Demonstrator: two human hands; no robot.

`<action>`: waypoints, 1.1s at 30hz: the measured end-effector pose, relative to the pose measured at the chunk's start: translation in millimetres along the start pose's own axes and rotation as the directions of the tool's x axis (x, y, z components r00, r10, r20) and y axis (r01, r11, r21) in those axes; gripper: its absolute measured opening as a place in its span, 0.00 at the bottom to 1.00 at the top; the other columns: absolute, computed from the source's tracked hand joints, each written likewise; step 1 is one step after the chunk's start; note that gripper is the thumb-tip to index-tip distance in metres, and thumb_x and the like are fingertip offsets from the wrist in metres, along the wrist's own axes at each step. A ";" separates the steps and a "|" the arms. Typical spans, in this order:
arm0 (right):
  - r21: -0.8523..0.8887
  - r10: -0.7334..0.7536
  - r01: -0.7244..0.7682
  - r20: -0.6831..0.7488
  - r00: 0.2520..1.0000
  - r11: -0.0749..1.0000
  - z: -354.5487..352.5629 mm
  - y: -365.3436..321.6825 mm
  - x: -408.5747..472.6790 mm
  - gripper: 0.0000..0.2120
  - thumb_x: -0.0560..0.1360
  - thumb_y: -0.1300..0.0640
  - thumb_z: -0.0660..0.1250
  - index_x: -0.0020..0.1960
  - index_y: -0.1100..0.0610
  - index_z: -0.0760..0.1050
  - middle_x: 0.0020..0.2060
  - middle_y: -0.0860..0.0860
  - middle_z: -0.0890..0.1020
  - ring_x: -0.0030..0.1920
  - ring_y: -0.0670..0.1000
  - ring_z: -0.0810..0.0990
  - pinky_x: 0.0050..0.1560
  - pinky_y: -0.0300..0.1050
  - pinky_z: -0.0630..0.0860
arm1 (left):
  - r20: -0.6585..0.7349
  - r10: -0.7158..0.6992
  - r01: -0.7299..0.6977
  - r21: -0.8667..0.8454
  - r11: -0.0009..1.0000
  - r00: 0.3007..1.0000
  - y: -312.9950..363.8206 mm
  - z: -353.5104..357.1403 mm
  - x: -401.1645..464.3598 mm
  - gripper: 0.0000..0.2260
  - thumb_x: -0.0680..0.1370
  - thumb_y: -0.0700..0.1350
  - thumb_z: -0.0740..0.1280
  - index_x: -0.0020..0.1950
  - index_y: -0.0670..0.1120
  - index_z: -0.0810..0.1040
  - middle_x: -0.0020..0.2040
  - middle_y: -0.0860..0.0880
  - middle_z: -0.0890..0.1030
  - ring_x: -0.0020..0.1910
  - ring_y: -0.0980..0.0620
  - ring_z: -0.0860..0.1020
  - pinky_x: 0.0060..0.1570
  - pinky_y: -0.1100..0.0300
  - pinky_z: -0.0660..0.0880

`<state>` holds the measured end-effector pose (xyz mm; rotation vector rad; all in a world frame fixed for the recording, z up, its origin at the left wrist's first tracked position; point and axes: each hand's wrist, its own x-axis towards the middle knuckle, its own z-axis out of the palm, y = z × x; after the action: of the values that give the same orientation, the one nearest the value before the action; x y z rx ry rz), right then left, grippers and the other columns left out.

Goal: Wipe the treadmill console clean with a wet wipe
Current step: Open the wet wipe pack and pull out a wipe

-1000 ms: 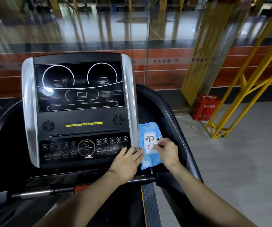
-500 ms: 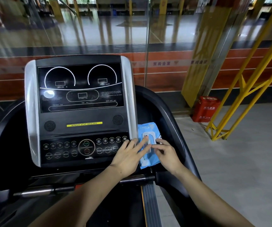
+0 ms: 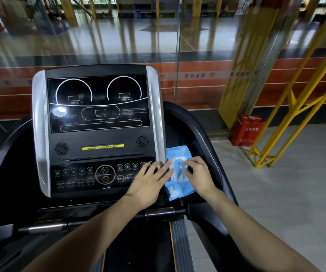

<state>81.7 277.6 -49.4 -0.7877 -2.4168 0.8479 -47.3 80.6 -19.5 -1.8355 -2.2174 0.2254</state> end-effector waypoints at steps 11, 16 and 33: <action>-0.251 -0.068 0.088 0.086 0.994 0.964 5.3 5.7 7.4 0.13 0.78 0.56 0.71 0.62 0.55 0.82 0.53 0.46 0.72 0.56 0.46 0.72 0.61 0.42 0.76 | 0.049 -0.059 0.062 -0.060 0.996 0.997 3.7 3.5 -8.1 0.37 0.82 0.41 0.59 0.85 0.49 0.41 0.86 0.48 0.39 0.81 0.39 0.53 0.80 0.40 0.50; -0.466 -0.126 0.170 0.126 0.984 0.868 3.9 -8.7 15.7 0.07 0.79 0.56 0.67 0.50 0.53 0.85 0.52 0.49 0.79 0.54 0.50 0.76 0.54 0.42 0.76 | 0.058 -0.064 0.069 -0.083 0.994 0.996 7.2 2.6 -7.7 0.37 0.82 0.41 0.59 0.85 0.49 0.41 0.86 0.48 0.38 0.81 0.38 0.53 0.80 0.41 0.49; -0.618 -0.128 0.345 0.367 0.921 0.706 13.7 -17.7 36.1 0.10 0.76 0.61 0.63 0.56 0.58 0.77 0.54 0.52 0.77 0.58 0.52 0.77 0.51 0.45 0.77 | 0.055 -0.082 0.088 -0.117 0.989 0.995 9.2 9.2 -7.2 0.41 0.79 0.38 0.61 0.85 0.49 0.40 0.85 0.49 0.36 0.81 0.39 0.53 0.81 0.42 0.49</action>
<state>41.0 283.8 -39.0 -0.5708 -3.0606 -0.0701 -40.1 75.7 -31.6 -1.8077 -2.3861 0.1261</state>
